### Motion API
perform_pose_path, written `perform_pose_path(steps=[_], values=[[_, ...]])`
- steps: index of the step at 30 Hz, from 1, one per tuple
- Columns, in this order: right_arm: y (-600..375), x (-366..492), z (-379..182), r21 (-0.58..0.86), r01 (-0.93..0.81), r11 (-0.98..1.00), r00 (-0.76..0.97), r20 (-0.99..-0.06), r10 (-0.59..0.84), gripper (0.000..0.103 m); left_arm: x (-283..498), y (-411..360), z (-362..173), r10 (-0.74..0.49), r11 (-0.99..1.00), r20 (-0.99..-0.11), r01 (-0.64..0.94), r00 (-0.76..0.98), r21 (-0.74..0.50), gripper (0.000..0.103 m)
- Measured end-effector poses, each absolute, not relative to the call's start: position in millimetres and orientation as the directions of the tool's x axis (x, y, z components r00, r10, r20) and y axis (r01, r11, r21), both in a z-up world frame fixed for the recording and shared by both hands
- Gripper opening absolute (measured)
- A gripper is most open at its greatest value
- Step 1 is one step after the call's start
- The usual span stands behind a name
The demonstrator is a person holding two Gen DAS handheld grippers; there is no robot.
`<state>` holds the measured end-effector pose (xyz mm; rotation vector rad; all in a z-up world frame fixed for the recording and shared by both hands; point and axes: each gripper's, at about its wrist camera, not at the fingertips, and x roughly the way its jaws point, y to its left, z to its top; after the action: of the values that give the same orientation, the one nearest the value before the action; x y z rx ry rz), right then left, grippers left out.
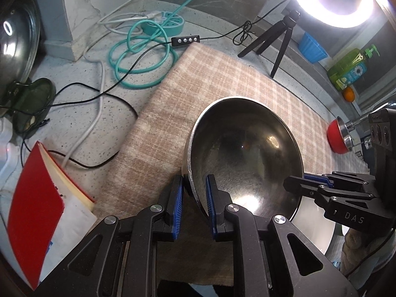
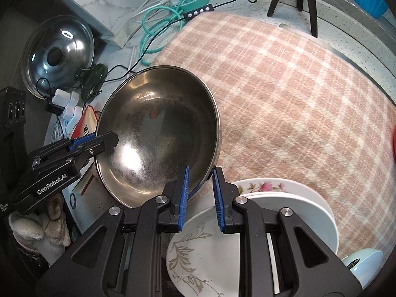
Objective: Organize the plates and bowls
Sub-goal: 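Lift the large steel bowl with the left tool and carry it beside the plates, then lower the steel bowl onto the cloth and open the left tool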
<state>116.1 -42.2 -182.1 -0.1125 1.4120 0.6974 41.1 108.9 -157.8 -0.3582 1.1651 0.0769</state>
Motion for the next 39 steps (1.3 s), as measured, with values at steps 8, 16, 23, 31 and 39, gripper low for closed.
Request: perform_pose_path(steps=[8, 16, 23, 31, 39], values=[[-38.4, 107.7, -186.9, 0.338, -0.505, 0.794, -0.024, -0.925, 0.378, 0.021, 38.9, 114.7, -163.3, -0.126, 0.942, -0.919, -0.245, 0.374, -0.229, 0.015], [-39.3, 106.1, -185.8, 0.344, -0.506, 0.791, -0.025, -0.923, 0.385, 0.024, 41.0, 111.9, -166.1, -0.108, 0.955, -0.928, -0.223, 0.357, -0.197, 0.015], [-41.8, 104.5, -174.8, 0.302, -0.522, 0.798, 0.042, -0.925, 0.378, 0.036, 43.3, 108.6, -165.9, -0.096, 0.964, -0.932, -0.202, 0.35, -0.175, 0.017], [-57.6, 108.6, -147.9, 0.279, -0.509, 0.814, 0.138, -0.907, 0.397, 0.046, 50.5, 104.5, -154.7, -0.061, 0.975, -0.925, -0.174, 0.375, -0.135, 0.023], [-92.5, 109.3, -120.6, 0.277, -0.442, 0.853, 0.252, -0.875, 0.414, 0.046, 61.0, 100.4, -140.2, -0.037, 0.981, -0.911, -0.159, 0.411, -0.111, 0.023]])
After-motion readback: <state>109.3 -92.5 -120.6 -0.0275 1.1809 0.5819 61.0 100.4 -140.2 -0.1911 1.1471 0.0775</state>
